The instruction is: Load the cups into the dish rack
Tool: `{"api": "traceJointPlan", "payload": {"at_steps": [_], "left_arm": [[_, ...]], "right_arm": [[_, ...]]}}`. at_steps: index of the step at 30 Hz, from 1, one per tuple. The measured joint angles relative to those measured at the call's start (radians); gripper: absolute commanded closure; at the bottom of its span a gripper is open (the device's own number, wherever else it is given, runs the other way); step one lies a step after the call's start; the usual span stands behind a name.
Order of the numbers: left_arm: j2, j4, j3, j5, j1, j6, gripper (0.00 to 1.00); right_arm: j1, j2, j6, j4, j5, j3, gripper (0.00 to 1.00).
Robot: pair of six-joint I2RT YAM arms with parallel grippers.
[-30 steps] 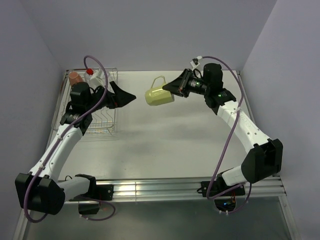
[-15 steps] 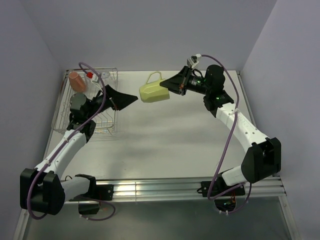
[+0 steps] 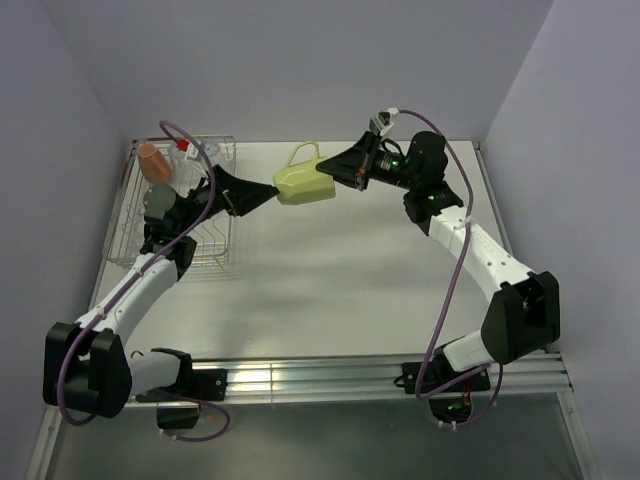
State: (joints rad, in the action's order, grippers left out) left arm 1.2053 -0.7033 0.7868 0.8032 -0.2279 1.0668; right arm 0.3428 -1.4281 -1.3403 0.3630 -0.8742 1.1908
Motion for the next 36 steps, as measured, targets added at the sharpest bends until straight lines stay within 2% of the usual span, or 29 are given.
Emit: {"api": "traceJointPlan", "payload": {"at_steps": [16, 27, 32, 35, 36], "left_arm": [[0.089, -0.014, 0.062, -0.006, -0.079, 0.000, 0.01], [0.098, -0.044, 0.061, -0.006, -0.086, 0.011, 0.04], [0.106, -0.044, 0.061, -0.007, -0.091, 0.012, 0.08], [0.107, -0.040, 0.061, -0.007, -0.091, 0.011, 0.15], [0.107, -0.038, 0.061, -0.007, -0.091, 0.011, 0.21]], "right_arm": [[0.035, -0.027, -0.030, 0.043, -0.003, 0.000, 1.00], [0.052, -0.047, -0.054, 0.092, -0.004, 0.000, 1.00], [0.055, -0.053, -0.058, 0.095, -0.006, 0.000, 1.00], [0.061, -0.056, -0.058, 0.097, -0.006, 0.000, 1.00], [0.061, -0.057, -0.058, 0.098, -0.005, 0.000, 1.00]]}}
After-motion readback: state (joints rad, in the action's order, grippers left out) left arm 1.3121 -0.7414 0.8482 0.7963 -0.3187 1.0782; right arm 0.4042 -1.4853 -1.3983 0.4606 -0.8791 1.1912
